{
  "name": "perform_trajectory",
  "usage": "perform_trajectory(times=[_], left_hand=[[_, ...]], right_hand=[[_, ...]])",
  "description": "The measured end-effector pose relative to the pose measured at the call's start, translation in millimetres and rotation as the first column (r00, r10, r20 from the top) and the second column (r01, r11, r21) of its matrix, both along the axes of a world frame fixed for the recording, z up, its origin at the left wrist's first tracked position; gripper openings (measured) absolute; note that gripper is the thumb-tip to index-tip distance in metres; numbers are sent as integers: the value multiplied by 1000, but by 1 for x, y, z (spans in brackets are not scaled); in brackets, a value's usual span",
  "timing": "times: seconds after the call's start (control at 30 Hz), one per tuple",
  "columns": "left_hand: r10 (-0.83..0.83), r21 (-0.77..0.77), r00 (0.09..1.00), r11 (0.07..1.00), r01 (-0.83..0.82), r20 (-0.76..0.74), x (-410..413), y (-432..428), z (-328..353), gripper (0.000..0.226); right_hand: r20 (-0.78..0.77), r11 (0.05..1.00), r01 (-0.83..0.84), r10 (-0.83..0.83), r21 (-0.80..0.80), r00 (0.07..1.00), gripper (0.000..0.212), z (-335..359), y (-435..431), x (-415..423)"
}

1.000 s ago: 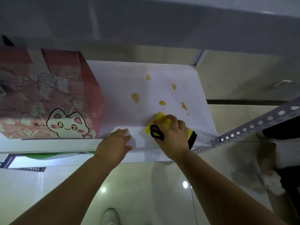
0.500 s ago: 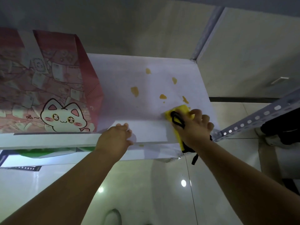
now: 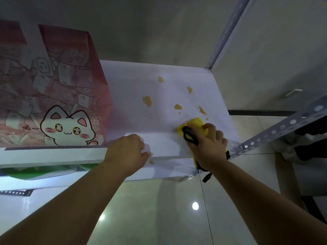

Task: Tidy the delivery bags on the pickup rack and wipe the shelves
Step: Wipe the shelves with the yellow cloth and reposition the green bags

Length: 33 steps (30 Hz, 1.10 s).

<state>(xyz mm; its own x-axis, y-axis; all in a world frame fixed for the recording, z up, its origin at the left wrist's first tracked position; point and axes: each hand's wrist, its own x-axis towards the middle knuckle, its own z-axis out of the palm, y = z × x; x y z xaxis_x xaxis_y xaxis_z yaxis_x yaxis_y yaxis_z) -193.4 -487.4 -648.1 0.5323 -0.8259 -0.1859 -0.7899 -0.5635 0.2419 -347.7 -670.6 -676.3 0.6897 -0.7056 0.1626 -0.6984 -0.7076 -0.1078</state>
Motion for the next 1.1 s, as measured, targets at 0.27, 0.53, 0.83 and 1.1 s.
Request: perform_trajectory(times=[0.27, 0.53, 0.83, 1.1], left_hand=[[81, -38, 988, 996, -77, 132, -7, -15, 1, 42], [283, -156, 950, 952, -262, 134, -25, -20, -10, 35], [397, -228, 913, 901, -369, 92, -35, -23, -14, 35], [379, -215, 919, 912, -350, 113, -30, -20, -17, 41]], right_hand=[[-99, 929, 337, -325, 155, 941, 39, 6, -53, 17], [-91, 918, 315, -302, 241, 949, 36, 10, -99, 63], [-183, 865, -494, 500, 81, 846, 55, 7, -56, 49], [-115, 939, -247, 279, 238, 953, 50, 7, -88, 106]])
